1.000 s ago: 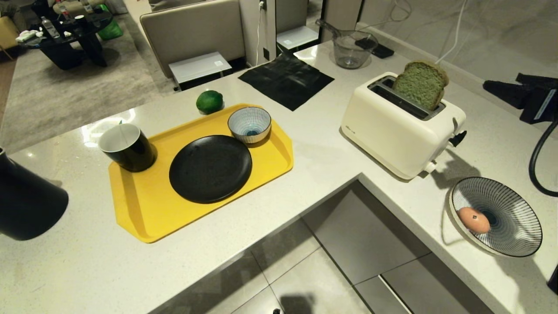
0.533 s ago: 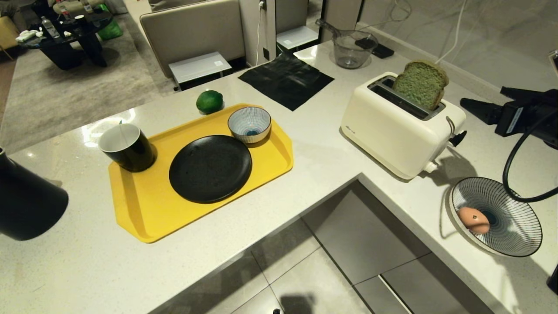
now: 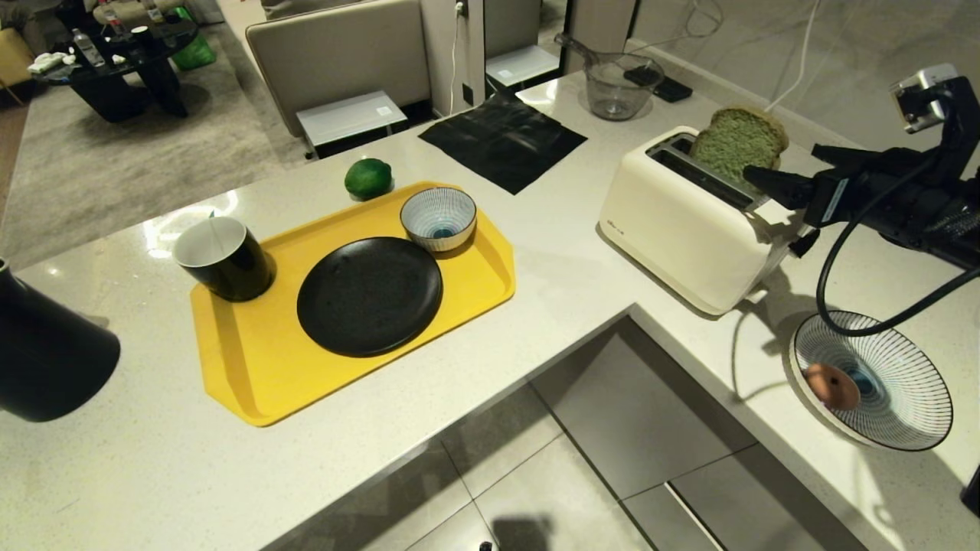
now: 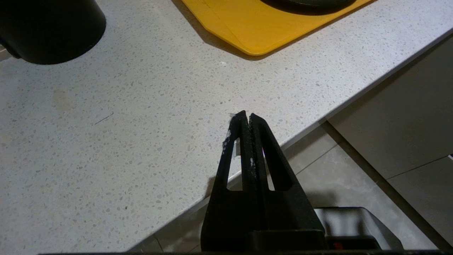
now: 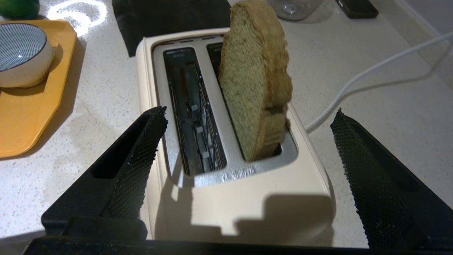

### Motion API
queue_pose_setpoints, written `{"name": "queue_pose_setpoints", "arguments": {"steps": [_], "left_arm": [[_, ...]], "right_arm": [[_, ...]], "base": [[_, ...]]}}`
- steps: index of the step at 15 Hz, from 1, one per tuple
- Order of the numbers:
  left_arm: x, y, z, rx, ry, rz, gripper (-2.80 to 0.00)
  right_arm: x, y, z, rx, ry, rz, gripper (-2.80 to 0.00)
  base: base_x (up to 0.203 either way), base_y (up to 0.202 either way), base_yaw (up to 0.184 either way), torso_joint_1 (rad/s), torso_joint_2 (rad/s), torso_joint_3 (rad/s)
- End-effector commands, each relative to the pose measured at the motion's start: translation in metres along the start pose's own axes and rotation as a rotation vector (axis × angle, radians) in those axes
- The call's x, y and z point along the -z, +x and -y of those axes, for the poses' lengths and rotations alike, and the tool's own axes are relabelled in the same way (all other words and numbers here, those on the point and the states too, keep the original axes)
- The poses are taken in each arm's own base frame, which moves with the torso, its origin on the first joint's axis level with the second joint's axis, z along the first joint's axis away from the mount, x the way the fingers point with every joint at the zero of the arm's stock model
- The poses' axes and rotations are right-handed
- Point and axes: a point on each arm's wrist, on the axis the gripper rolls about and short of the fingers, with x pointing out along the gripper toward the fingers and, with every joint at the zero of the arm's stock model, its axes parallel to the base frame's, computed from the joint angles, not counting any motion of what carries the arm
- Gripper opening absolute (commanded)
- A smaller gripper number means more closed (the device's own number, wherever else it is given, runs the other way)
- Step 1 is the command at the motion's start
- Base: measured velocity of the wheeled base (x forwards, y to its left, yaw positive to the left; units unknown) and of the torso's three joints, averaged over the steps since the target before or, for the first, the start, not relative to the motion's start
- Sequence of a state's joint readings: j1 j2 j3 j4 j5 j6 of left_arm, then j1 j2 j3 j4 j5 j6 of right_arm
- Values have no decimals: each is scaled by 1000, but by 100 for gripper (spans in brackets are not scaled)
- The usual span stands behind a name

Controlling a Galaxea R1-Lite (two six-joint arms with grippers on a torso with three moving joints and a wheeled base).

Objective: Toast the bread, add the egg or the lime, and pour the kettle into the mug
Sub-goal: Put the baked bread on a plate

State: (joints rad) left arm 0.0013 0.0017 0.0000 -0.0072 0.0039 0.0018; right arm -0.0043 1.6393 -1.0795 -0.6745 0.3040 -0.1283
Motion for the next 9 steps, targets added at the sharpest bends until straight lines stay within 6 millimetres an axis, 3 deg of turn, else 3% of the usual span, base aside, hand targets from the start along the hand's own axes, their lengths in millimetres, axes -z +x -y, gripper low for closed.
{"name": "queue_pose_setpoints", "arguments": {"steps": [1, 9], "left_arm": [[0, 0, 0, -1, 0, 1, -280], [0, 0, 0, -1, 0, 1, -280]], "right_arm": [[2, 16, 1, -11, -3, 8, 0], [-4, 34, 7, 7, -18, 41, 0]], "base": [[0, 0, 0, 0, 0, 0], [0, 0, 0, 0, 0, 0]]}}
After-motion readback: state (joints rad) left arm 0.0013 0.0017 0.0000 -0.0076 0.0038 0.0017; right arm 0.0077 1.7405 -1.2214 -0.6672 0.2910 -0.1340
